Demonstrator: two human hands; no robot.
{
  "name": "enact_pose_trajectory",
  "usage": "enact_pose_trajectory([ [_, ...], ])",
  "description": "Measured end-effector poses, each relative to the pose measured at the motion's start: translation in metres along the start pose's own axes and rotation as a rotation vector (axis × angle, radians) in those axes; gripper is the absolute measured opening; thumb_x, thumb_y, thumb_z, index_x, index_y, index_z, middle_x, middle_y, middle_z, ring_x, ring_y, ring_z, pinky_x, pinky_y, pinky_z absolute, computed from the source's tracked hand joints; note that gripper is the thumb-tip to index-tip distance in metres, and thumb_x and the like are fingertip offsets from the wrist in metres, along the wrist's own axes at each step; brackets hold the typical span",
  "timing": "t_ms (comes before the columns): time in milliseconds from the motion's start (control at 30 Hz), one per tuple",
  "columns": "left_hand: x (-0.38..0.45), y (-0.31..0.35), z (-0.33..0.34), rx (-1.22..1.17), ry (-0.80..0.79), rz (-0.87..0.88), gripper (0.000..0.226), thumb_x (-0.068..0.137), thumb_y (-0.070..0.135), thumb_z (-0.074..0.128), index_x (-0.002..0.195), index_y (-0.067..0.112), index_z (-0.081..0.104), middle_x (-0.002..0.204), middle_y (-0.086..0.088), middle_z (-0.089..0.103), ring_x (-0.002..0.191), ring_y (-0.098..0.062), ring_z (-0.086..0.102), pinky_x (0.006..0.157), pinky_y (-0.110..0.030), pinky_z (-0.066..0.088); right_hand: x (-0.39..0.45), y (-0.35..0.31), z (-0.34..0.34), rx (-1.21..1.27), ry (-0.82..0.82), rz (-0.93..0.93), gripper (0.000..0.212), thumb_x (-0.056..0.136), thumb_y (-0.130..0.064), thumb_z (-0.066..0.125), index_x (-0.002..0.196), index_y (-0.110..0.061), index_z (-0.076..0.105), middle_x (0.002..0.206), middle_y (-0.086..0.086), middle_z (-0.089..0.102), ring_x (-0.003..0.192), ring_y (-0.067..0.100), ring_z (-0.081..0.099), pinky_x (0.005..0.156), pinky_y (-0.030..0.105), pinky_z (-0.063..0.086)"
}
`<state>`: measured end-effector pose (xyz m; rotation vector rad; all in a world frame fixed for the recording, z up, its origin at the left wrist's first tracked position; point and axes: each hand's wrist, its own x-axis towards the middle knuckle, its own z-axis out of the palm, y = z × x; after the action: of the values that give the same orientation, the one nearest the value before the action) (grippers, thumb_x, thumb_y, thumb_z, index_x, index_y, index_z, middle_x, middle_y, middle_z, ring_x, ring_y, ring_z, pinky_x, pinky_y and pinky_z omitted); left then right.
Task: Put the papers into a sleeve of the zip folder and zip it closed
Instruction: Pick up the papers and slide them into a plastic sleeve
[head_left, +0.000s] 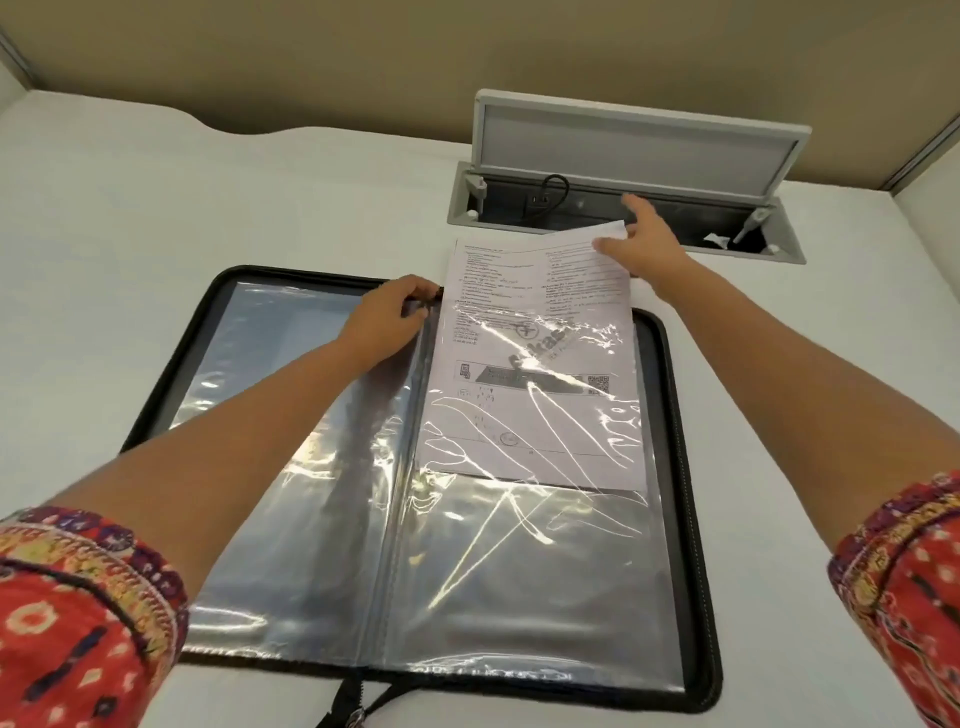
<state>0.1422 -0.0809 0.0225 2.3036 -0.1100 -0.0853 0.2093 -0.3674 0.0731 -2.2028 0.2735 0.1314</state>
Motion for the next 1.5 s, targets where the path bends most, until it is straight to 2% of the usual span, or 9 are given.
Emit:
enact_pose_trajectory([
  [133, -0.035, 0.002, -0.004, 0.334, -0.046, 0.039, 0.035, 0.088, 0.024, 0.054, 0.120, 0.011, 0.050, 0.117, -0.011, 0.058, 0.104, -0.030, 0.052, 0.082, -0.036, 0.040, 0.009, -0.010, 0.009, -0.491, 0.024, -0.178, 0.052, 0.090, -0.028, 0.056, 0.138, -0.015, 0.042, 0.143, 0.010, 0.043, 0.128, 0.028, 0.042, 0.102, 0.038, 0.037],
  [200, -0.057, -0.002, 0.002, 0.454, -0.078, 0.024, 0.044, 0.087, 0.037, 0.052, 0.122, 0.011, 0.044, 0.122, -0.013, 0.054, 0.114, -0.034, 0.048, 0.090, -0.045, 0.039, 0.011, -0.014, 0.012, -0.657, 0.037, -0.227, 0.045, 0.091, -0.028, 0.054, 0.133, -0.014, 0.048, 0.136, 0.011, 0.050, 0.121, 0.030, 0.049, 0.094, 0.039, 0.043],
  [333, -0.101, -0.020, 0.018, 0.613, -0.174, -0.022, 0.062, 0.093, 0.051, 0.028, 0.146, 0.022, 0.013, 0.156, 0.002, 0.008, 0.144, -0.023, 0.003, 0.112, -0.053, 0.007, 0.010, -0.022, 0.014, -0.880, -0.031, -0.204, 0.033, 0.090, -0.023, 0.048, 0.121, -0.016, 0.058, 0.121, 0.011, 0.061, 0.107, 0.032, 0.057, 0.083, 0.038, 0.046],
  [400, -0.112, -0.024, 0.022, 0.620, -0.112, 0.013, 0.065, 0.089, 0.056, 0.011, 0.146, 0.025, 0.011, 0.156, 0.004, 0.008, 0.144, -0.020, 0.001, 0.113, -0.051, 0.003, 0.010, -0.024, 0.015, -0.989, -0.117, -0.197, 0.035, 0.089, -0.016, 0.046, 0.123, -0.016, 0.055, 0.124, 0.011, 0.058, 0.111, 0.033, 0.054, 0.088, 0.041, 0.045],
  [533, -0.114, -0.024, 0.028, 0.628, -0.009, 0.040, 0.066, 0.086, 0.048, 0.003, 0.145, 0.024, 0.018, 0.155, 0.004, 0.017, 0.143, -0.020, 0.008, 0.114, -0.050, 0.005, 0.013, -0.018, 0.006, -0.921, -0.366, -0.128, 0.045, 0.089, 0.002, 0.037, 0.131, -0.012, 0.047, 0.134, 0.015, 0.046, 0.108, 0.033, 0.051, 0.084, 0.040, 0.047],
  [700, -0.107, -0.028, 0.032, 0.630, 0.031, 0.045, 0.064, 0.087, 0.047, 0.002, 0.145, 0.024, 0.017, 0.155, 0.004, 0.016, 0.144, -0.019, 0.008, 0.114, -0.049, 0.004, 0.010, -0.014, -0.010, -0.776, -0.424, -0.122, 0.042, 0.093, -0.001, 0.035, 0.130, -0.016, 0.047, 0.129, 0.012, 0.046, 0.099, 0.028, 0.048, 0.074, 0.035, 0.044],
  [867, -0.096, -0.026, 0.034, 0.607, 0.061, 0.027, 0.066, 0.086, 0.047, 0.000, 0.145, 0.023, 0.017, 0.155, 0.003, 0.016, 0.144, -0.019, 0.007, 0.114, -0.049, 0.004, -0.001, -0.009, -0.007, -0.856, -0.529, -0.239, 0.038, 0.092, -0.007, 0.042, 0.128, -0.017, 0.049, 0.128, 0.011, 0.053, 0.110, 0.030, 0.052, 0.094, 0.038, 0.042],
  [1267, -0.082, -0.025, 0.035, 0.600, 0.075, 0.003, 0.058, 0.091, 0.043, 0.009, 0.146, 0.023, 0.015, 0.156, 0.004, 0.013, 0.144, -0.018, 0.004, 0.115, -0.049, 0.000, -0.010, -0.023, 0.047, -1.138, -0.339, -0.402, 0.042, 0.098, -0.035, 0.031, 0.135, -0.019, 0.041, 0.139, 0.008, 0.046, 0.128, 0.030, 0.041, 0.108, 0.053, 0.017],
  [1500, -0.080, -0.025, 0.036, 0.579, 0.095, 0.005, 0.053, 0.095, 0.039, 0.015, 0.145, 0.023, 0.017, 0.155, 0.003, 0.016, 0.144, -0.019, 0.006, 0.115, -0.050, 0.001, -0.015, -0.029, 0.064, -1.248, -0.323, -0.435, 0.062, 0.096, -0.053, 0.018, 0.117, -0.013, 0.060, 0.117, 0.009, 0.060, 0.117, 0.030, 0.050, 0.109, 0.054, 0.015],
])
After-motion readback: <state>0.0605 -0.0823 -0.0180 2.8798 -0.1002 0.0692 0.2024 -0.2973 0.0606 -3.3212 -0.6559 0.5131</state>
